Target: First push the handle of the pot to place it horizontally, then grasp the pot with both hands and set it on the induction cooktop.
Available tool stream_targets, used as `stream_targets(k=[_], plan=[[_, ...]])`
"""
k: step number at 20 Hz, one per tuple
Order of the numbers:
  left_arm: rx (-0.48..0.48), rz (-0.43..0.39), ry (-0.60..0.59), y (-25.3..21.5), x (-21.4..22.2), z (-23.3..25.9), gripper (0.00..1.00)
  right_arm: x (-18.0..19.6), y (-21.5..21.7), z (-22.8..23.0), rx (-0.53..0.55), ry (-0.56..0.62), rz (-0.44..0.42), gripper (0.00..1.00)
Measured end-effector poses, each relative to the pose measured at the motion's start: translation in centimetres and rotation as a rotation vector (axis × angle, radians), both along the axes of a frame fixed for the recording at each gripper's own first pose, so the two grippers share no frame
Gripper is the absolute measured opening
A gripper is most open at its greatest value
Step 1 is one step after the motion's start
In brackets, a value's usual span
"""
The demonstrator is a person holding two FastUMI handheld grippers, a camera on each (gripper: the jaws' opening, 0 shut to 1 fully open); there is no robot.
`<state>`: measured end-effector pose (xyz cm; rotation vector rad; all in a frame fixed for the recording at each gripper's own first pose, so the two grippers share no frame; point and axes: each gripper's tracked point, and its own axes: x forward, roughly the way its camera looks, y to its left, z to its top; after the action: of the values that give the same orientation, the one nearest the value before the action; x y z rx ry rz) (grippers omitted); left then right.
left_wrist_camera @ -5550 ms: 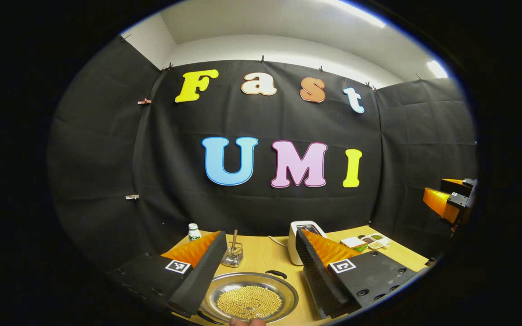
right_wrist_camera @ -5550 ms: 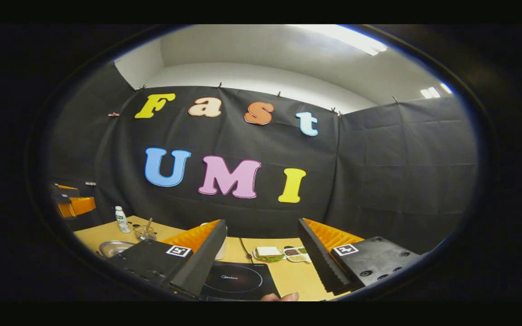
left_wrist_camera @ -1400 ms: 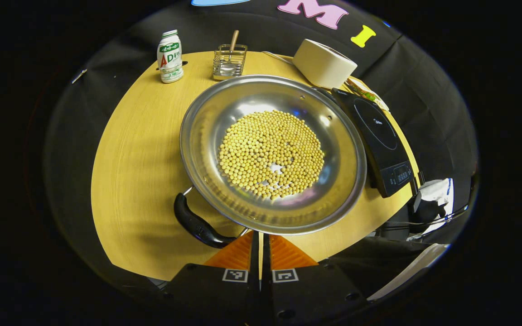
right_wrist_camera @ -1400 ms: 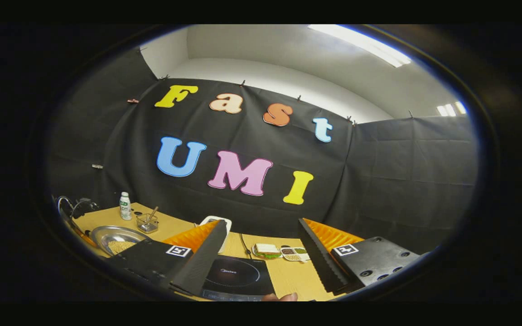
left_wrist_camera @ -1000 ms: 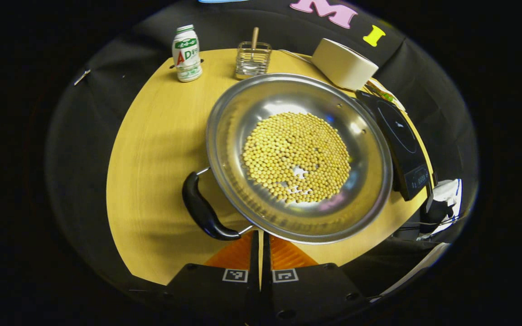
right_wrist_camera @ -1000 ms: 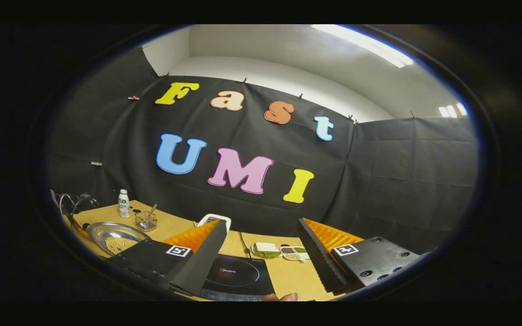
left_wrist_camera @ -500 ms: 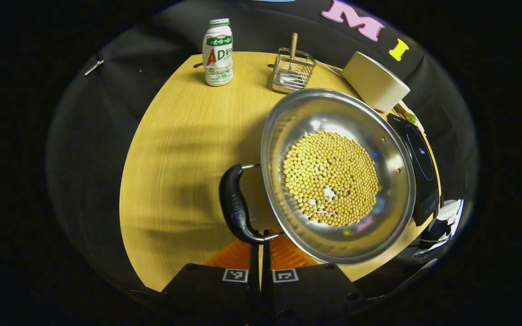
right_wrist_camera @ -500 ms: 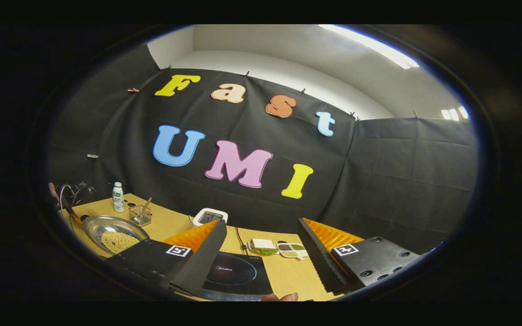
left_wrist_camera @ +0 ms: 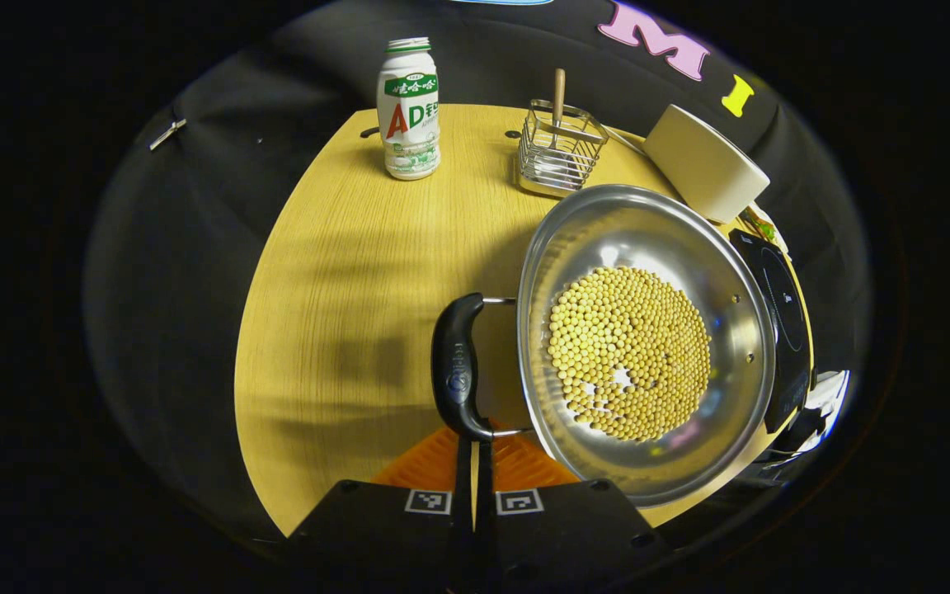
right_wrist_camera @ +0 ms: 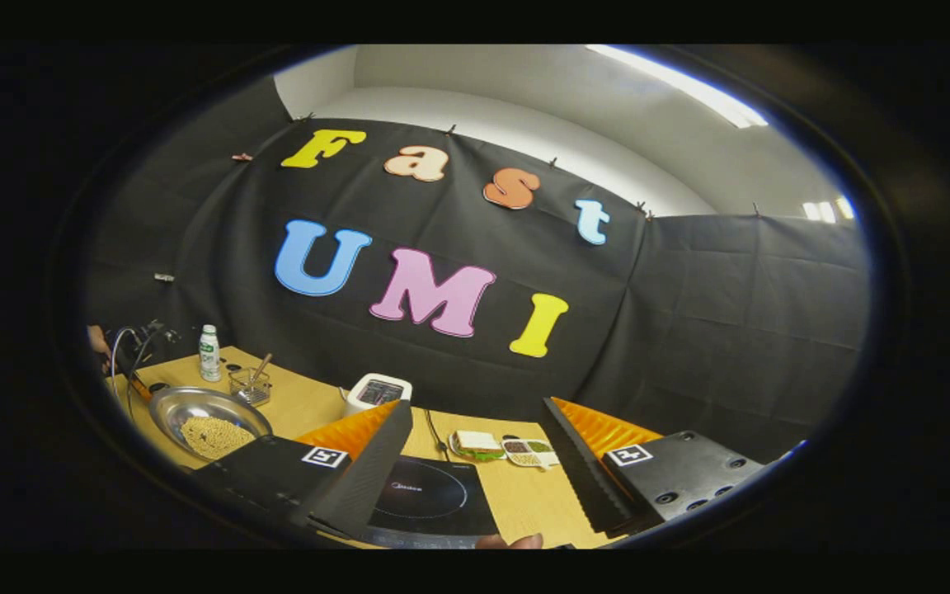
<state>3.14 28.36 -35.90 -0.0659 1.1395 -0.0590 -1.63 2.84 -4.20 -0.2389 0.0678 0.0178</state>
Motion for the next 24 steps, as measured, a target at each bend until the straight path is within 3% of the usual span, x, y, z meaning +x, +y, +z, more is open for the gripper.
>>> stream_targets(k=[5, 10, 14, 18, 20, 21, 22, 23, 24], plan=[[-0.011, 0.024, -0.033, -0.3, -1.6, 1.0, 0.05, -0.7, 0.4, -0.2, 0.022, 0.010, 0.007, 0.98], [0.088, 0.012, -0.114, 0.4, -4.4, 3.4, 0.05, -0.9, 1.7, -1.2, 0.050, 0.064, 0.044, 0.98], [0.068, -0.029, -0.290, -1.3, -5.1, 6.5, 0.05, -0.4, 4.8, -3.1, 0.058, 0.123, 0.109, 0.98], [0.229, 0.011, -0.533, 1.3, -3.4, 10.9, 0.05, 0.4, 7.9, -5.3, 0.103, 0.185, 0.148, 0.98], [0.206, 0.017, -0.597, 0.9, -3.3, 12.5, 0.07, 0.8, 9.3, -6.6, 0.126, 0.225, 0.162, 0.98], [0.174, 0.018, -0.620, 0.5, -3.1, 13.3, 0.15, 1.1, 10.0, -7.4, 0.138, 0.247, 0.167, 0.98], [0.142, 0.018, -0.637, 0.1, -2.7, 13.5, 0.37, 1.3, 10.8, -8.2, 0.151, 0.270, 0.173, 0.98], [0.120, 0.018, -0.652, -0.1, -2.2, 13.6, 0.46, 1.6, 11.6, -9.1, 0.167, 0.294, 0.180, 0.98], [0.110, 0.016, -0.663, -0.1, -1.9, 13.7, 0.63, 1.8, 12.5, -10.0, 0.184, 0.321, 0.187, 0.98]])
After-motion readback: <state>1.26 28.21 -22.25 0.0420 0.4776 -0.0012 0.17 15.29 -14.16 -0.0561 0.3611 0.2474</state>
